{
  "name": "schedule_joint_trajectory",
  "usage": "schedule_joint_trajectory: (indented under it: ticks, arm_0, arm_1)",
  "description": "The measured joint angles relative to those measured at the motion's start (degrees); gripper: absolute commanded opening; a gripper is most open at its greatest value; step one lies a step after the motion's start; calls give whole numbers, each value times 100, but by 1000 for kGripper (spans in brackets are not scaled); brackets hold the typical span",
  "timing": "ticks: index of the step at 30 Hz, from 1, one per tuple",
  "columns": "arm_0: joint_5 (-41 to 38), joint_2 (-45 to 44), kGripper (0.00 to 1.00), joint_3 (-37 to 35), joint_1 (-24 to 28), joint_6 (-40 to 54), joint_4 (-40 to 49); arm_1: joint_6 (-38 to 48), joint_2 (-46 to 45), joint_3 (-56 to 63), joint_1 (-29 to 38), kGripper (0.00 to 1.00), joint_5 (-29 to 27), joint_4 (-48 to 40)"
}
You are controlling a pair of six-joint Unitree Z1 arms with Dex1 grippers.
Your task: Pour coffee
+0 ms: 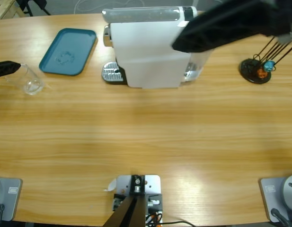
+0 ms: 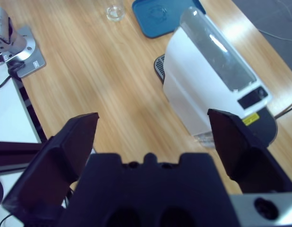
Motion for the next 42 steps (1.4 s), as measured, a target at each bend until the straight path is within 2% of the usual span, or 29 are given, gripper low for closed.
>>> schedule_joint_trajectory:
  ticks: [14, 21, 38, 39, 40, 42]
  arm_0:
    - [84, 369, 964, 776, 322, -259, -999]
    - [85, 1020, 954, 822, 595, -292, -1642]
    - [85, 2220, 930, 927, 612, -487, -2561]
    - [85, 2277, 902, 927, 612, -487, -2604]
    - [85, 2344, 818, 928, 612, -487, -2646]
    - [85, 2450, 595, 932, 612, -487, -2709]
  arm_1:
    - [76, -401, 648, -47, 1000, 103, -141]
    - [76, -443, 838, -244, 1000, 279, -222]
    - [75, -501, 931, -547, 1000, 503, -308]
    - [75, -501, 932, -555, 1000, 515, -309]
    - [75, -501, 932, -564, 997, 525, -310]
    - [75, -501, 932, -581, 996, 534, -313]
